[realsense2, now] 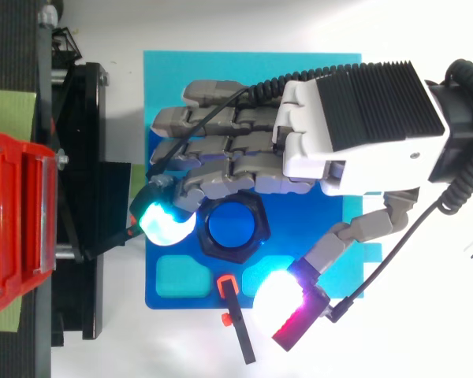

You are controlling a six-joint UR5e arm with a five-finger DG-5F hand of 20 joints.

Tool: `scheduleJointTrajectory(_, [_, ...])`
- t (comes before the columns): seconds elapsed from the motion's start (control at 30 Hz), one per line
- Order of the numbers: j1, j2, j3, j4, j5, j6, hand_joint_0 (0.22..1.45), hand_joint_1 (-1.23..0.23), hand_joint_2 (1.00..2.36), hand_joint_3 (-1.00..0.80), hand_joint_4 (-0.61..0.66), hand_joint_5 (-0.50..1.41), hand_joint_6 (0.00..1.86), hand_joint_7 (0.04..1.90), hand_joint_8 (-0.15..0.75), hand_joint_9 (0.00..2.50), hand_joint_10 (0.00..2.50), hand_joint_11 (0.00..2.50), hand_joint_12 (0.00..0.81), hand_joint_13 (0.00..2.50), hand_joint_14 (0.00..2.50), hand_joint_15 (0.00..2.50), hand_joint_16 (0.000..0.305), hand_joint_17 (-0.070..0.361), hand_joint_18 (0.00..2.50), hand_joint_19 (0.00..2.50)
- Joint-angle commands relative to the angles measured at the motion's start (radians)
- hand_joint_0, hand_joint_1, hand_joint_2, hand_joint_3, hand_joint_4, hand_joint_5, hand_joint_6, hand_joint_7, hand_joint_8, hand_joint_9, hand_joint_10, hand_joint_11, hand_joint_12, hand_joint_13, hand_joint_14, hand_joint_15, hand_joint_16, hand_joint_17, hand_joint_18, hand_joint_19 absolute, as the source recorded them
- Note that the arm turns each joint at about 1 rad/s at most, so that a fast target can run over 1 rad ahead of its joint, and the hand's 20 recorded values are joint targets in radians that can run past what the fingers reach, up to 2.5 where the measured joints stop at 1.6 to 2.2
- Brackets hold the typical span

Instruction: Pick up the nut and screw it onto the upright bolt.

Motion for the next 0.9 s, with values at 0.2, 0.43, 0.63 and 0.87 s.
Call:
scheduleJointTrajectory(0.2, [-0.006,0.000,0.001,0.000,-0.004,0.001,0.41,-0.52,1.00,-0.50,0.23,-0.16,0.50,0.75,0.287,0.41,0.00,0.00,0.399,0.22,0.00,0.00,0.054,0.122,0.00,0.00])
scheduleJointTrajectory(0.43, [-0.026,0.000,0.005,-0.003,-0.037,0.002,0.43,-0.50,1.00,-0.50,0.29,-0.10,0.50,1.00,0.300,0.51,0.00,0.00,0.392,0.30,0.00,0.00,0.049,0.110,0.00,0.00])
scheduleJointTrajectory(0.63, [-0.051,0.001,0.021,-0.022,-0.065,-0.002,0.44,-0.49,1.00,-0.50,0.27,-0.02,0.50,1.19,0.305,0.69,0.00,0.00,0.368,0.42,0.00,0.00,0.044,0.098,0.12,0.00])
scheduleJointTrajectory(0.87, [-0.077,0.001,0.039,-0.051,-0.090,-0.018,0.47,-0.49,1.00,-0.50,0.20,0.03,0.50,1.26,0.286,0.96,0.00,0.00,0.337,0.58,0.00,0.00,0.038,0.085,0.26,0.00])
